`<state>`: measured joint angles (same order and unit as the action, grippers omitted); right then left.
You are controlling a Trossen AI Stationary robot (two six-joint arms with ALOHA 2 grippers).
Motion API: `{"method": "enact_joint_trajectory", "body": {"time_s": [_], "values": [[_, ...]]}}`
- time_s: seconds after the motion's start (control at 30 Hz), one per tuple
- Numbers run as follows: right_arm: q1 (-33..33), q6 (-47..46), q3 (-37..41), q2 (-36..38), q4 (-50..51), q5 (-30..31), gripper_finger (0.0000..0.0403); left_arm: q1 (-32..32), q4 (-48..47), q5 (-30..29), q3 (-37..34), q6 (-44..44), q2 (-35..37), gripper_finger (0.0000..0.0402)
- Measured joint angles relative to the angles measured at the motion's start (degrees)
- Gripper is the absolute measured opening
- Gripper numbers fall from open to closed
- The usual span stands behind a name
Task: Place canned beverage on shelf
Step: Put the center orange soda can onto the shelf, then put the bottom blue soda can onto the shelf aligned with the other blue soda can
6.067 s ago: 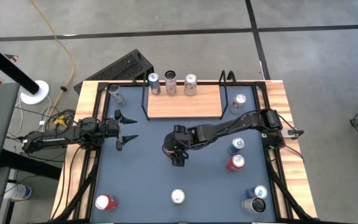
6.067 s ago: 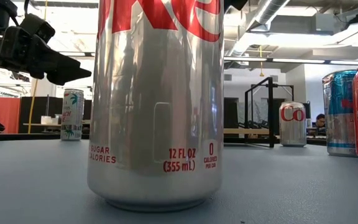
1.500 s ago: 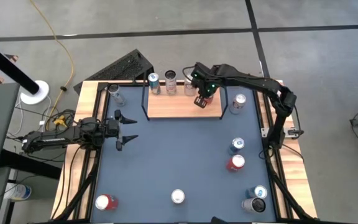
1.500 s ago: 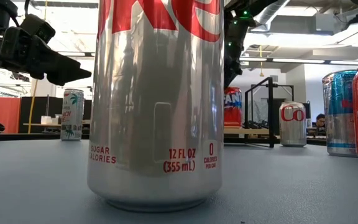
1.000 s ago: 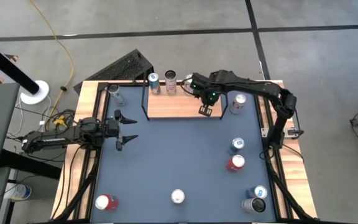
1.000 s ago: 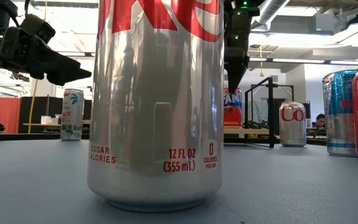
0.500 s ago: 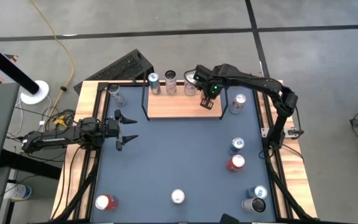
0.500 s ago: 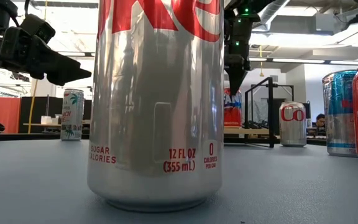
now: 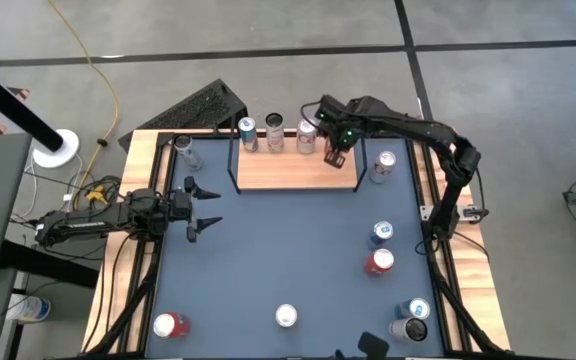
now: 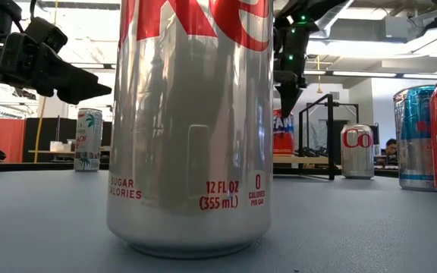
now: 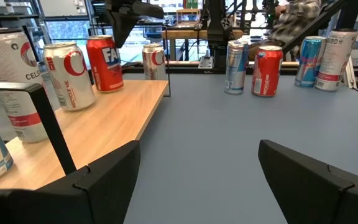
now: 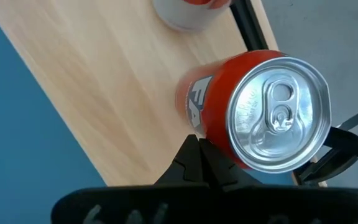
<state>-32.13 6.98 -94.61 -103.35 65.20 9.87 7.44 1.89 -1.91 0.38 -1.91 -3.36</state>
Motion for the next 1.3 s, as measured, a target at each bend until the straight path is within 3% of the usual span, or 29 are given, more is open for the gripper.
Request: {"method": "enact_joint_trajectory", "body": {"time_s": [0.73,1.3], "values": [[-2.35,2.10,0.00,0.00,-2.48,-0.72,0.0000,0.01,-0.01,0.00,0.00,0.01,0.00,0.0318],[4.82,2.06,0.00,0.10,-2.43,-0.77,0.0000,0.01,-0.01,0.00,0.00,0.00,0.00,0.0318]]}}
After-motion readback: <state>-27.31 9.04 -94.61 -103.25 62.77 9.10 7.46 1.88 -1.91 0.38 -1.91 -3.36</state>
